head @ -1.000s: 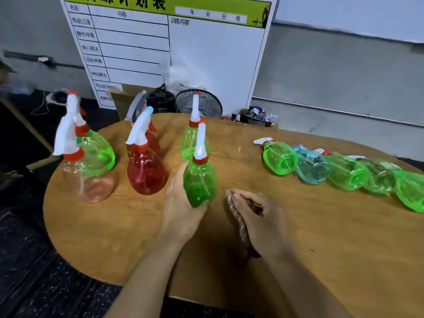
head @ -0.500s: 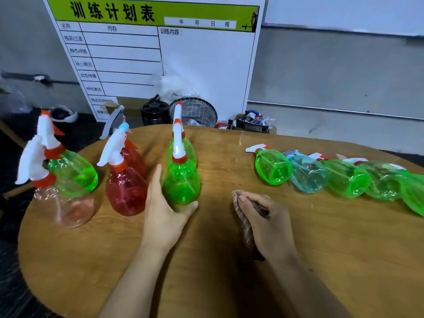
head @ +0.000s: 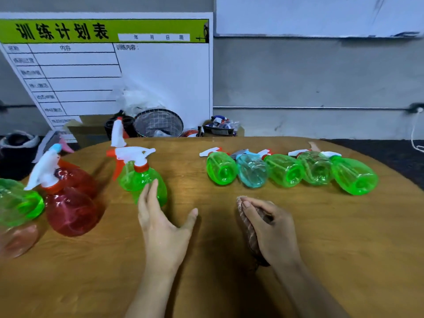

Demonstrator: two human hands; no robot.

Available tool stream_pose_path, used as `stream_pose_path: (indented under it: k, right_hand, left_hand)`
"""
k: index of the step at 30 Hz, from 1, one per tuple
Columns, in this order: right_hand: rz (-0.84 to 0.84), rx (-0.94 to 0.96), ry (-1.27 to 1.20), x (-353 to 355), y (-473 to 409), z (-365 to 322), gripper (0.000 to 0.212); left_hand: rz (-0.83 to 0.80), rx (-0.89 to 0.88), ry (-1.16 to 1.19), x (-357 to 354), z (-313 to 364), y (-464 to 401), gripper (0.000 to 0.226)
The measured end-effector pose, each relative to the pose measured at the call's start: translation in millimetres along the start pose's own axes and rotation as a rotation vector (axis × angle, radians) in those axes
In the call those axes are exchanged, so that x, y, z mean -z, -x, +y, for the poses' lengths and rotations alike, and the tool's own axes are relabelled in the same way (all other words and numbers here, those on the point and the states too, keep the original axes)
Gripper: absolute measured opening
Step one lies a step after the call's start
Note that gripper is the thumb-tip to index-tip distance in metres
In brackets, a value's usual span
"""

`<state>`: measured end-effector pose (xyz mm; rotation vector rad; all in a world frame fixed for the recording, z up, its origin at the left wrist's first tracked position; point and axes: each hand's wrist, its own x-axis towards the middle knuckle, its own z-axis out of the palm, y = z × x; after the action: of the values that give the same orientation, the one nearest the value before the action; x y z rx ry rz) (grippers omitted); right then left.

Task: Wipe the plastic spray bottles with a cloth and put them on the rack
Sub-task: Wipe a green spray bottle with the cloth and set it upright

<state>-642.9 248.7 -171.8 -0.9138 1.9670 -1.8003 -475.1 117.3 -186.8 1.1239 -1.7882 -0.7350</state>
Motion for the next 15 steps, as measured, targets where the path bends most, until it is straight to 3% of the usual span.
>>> stream_pose_path:
  k: [3, 6, 8, 11, 15]
  right_hand:
    - [0.039, 0.005, 0.004, 12.5, -8.7, 13.3, 0.018]
    - [0.071, -0.028, -0.057, 19.3, -20.6, 25.9, 0.018]
    - [0.07, -0.037, -0.088, 21.1, -27.4, 30.3, 0.018]
    - [0.069, -0.043, -0.118, 20.6, -36.8, 35.3, 0.018]
    - [0.056, -0.049, -0.135, 20.8, -43.4, 37.0, 0.018]
  left_hand:
    - [0.03, -0.041, -0.027, -24.8, 16.3, -8.7, 0.093]
    - [0.255, -0.147, -0.053, -42.3, 19.6, -14.2, 0.068]
    - [0.293, -0.187, -0.001, -49.8, 19.5, -19.4, 0.066]
    - [0.119, -0.202, 0.068, -72.2, 17.9, -31.6, 0.073]
    - [-0.121, -0.14, 0.08, -104.2, 26.5, -46.9, 0.102]
